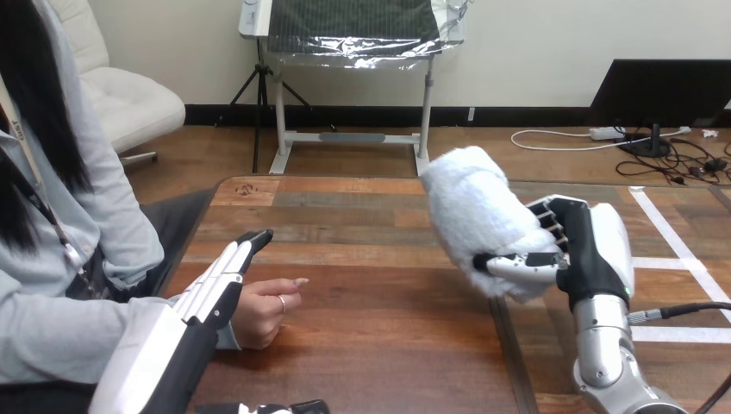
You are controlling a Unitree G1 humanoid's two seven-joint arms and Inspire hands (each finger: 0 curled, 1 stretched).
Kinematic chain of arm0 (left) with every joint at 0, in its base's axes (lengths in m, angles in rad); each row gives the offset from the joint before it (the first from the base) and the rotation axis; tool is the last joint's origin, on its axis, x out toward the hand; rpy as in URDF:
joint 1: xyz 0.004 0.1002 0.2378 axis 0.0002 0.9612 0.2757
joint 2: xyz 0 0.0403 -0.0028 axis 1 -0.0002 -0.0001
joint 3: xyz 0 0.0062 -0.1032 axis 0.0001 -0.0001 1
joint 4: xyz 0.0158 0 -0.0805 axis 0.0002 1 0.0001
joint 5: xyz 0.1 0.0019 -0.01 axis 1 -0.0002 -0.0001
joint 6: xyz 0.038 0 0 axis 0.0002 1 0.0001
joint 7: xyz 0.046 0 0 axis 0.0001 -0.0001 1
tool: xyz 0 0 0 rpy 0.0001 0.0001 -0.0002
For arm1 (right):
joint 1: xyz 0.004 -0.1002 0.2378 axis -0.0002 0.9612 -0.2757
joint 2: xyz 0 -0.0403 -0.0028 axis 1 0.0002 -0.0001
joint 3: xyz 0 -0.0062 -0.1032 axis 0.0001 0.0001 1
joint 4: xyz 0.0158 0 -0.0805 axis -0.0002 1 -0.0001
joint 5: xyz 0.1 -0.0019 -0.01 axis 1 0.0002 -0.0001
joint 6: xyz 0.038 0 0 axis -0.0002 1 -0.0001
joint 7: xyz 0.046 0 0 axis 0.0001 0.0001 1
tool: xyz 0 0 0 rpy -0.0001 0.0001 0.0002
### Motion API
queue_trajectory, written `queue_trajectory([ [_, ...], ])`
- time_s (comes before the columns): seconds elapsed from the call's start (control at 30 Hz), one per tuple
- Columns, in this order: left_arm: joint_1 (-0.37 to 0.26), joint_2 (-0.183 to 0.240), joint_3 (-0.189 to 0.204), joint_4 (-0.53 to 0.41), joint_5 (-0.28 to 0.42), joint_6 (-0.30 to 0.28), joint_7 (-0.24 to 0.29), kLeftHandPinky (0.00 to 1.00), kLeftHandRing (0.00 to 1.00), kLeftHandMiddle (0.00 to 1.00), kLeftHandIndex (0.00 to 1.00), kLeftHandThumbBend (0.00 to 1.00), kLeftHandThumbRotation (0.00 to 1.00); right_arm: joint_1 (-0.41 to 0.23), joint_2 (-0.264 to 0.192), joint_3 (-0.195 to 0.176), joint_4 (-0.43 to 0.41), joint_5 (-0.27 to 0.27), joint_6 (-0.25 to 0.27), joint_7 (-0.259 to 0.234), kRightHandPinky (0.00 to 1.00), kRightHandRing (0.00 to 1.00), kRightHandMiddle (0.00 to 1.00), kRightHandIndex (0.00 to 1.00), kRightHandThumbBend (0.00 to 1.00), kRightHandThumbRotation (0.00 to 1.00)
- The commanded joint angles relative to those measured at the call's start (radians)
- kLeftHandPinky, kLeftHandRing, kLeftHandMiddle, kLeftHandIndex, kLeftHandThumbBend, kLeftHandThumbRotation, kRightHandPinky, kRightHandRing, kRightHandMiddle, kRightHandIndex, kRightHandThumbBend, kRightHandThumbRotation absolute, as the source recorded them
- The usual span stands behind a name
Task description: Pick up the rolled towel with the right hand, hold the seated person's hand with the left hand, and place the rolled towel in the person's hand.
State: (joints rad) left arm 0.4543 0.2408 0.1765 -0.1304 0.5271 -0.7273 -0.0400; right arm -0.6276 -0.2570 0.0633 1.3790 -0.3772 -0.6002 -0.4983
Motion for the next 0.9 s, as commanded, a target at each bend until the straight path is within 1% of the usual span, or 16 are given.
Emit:
queue_trajectory([
  [0.0,-0.062,0.055,0.016,-0.061,0.013,0.039,-0.003,0.90,0.94,0.97,0.97,1.00,0.42,-0.051,0.006,-0.008,-0.070,0.017,-0.071,-0.022,0.34,0.39,0.46,0.47,0.84,0.00],
  [0.03,-0.064,0.062,0.016,-0.062,0.014,0.046,-0.004,0.89,0.94,0.96,0.96,1.00,0.41,-0.051,0.008,-0.009,-0.070,0.020,-0.075,-0.018,0.34,0.38,0.45,0.47,0.84,0.00],
  [0.23,-0.091,0.126,0.029,-0.057,0.006,0.081,-0.022,0.85,0.92,0.94,0.95,1.00,0.39,-0.048,0.013,0.001,-0.074,0.008,-0.108,-0.039,0.31,0.36,0.44,0.46,0.84,0.00],
  [0.37,-0.110,0.167,0.042,-0.057,0.015,0.105,-0.025,0.83,0.91,0.93,0.94,1.00,0.39,-0.043,0.018,-0.003,-0.077,0.015,-0.133,-0.032,0.31,0.35,0.43,0.46,0.84,0.00],
  [0.47,-0.121,0.194,0.048,-0.057,0.015,0.121,-0.029,0.81,0.90,0.92,0.93,1.00,0.37,-0.040,0.023,-0.007,-0.079,0.020,-0.146,-0.030,0.30,0.35,0.42,0.46,0.85,0.00],
  [0.5,-0.125,0.201,0.049,-0.057,0.014,0.127,-0.032,0.80,0.89,0.92,0.92,1.00,0.35,-0.039,0.024,-0.009,-0.080,0.023,-0.152,-0.026,0.30,0.35,0.42,0.46,0.84,0.00],
  [0.63,-0.143,0.233,0.054,-0.048,0.010,0.134,-0.032,0.80,0.89,0.91,0.91,1.00,0.30,-0.035,0.027,-0.010,-0.083,0.027,-0.172,-0.023,0.30,0.34,0.41,0.45,0.84,0.00],
  [0.73,-0.160,0.263,0.061,-0.041,0.030,0.141,-0.027,0.79,0.88,0.90,0.90,1.00,0.28,-0.031,0.030,-0.011,-0.086,0.031,-0.193,-0.021,0.29,0.34,0.41,0.45,0.84,0.00],
  [0.87,-0.187,0.307,0.064,-0.032,0.031,0.160,-0.045,0.78,0.87,0.89,0.88,1.00,0.27,-0.026,0.031,-0.006,-0.091,0.025,-0.209,-0.038,0.28,0.33,0.40,0.45,0.84,0.00],
])
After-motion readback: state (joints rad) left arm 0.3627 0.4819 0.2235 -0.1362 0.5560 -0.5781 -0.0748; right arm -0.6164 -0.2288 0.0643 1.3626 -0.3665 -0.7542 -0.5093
